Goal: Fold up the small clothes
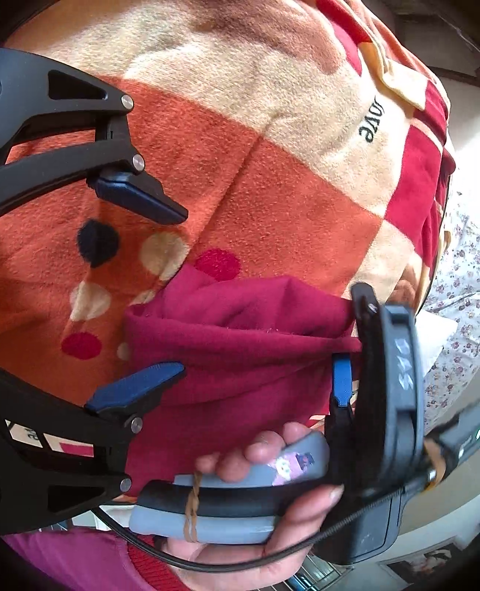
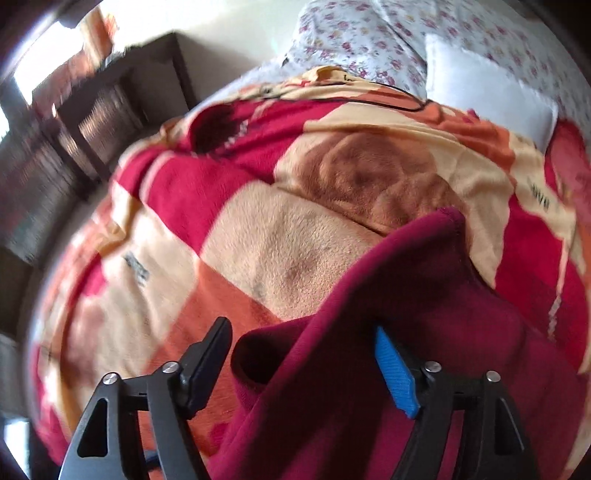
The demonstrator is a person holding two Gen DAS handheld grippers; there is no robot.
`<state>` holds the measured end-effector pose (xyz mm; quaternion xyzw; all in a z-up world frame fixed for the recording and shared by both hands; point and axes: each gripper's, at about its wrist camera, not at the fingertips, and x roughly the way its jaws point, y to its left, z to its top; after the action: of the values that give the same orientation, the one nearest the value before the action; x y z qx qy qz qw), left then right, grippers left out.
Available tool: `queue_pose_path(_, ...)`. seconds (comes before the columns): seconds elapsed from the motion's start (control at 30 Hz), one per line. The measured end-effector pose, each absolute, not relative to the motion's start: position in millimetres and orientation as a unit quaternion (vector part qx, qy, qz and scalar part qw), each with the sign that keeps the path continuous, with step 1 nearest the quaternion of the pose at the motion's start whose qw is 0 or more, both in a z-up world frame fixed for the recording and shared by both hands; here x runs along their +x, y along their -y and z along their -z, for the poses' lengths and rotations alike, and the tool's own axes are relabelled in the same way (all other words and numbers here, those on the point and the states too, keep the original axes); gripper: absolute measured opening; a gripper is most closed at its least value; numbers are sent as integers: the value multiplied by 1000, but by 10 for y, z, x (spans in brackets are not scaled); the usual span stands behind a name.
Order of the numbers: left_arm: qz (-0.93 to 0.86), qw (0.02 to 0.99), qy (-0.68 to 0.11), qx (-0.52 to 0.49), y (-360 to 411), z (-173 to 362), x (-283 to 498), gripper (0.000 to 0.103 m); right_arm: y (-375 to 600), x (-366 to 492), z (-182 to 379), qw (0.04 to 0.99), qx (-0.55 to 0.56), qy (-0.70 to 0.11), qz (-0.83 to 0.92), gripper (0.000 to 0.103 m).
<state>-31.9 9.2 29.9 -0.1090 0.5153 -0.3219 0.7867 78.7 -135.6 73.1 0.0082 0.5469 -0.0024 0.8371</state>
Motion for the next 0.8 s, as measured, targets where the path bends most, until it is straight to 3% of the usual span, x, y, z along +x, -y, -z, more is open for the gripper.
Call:
queue_pose_path(0.13, 330, 780, -517, -122, -83, -249, -209, 78, 1321, 807, -658, 831, -46, -553, 33, 77)
queue_pose_path(0.17, 333, 780, -516, -121, -68, -236, -184, 79, 1382, 795, -655, 833, -39, -550, 34, 72)
queue_pose_path(0.2, 335, 781, -514, -120, -57, -226, -170, 82, 1448, 774, -672, 836, -34, -546, 34, 57)
queue_pose_path(0.3, 339, 784, -507, -117, -14, -204, -136, 87, 1622, 676, -763, 847, -14, -531, 24, 26)
queue_pose_path(0.37, 344, 788, -499, -109, 61, -206, -137, 88, 1761, 596, -841, 854, 17, -519, 9, 9)
queue_pose_path(0.4, 348, 787, -499, -104, 86, -198, -130, 88, 1838, 555, -879, 858, 32, -512, 5, 7)
queue_pose_path(0.5, 360, 779, -504, -98, 285, -180, -148, 86, 2002, 413, -978, 865, 76, -496, -6, 7)
queue_pose_path(0.7, 359, 779, -507, -89, 394, -255, -173, 66, 2134, 324, -998, 863, 122, -489, -29, 8)
queue_pose_path(0.73, 356, 780, -507, -89, 368, -253, -190, 65, 2117, 339, -986, 861, 124, -493, -28, 13)
queue_pose_path(0.8, 353, 782, -506, -95, 305, -247, -241, 65, 2044, 382, -962, 856, 128, -500, -28, 43)
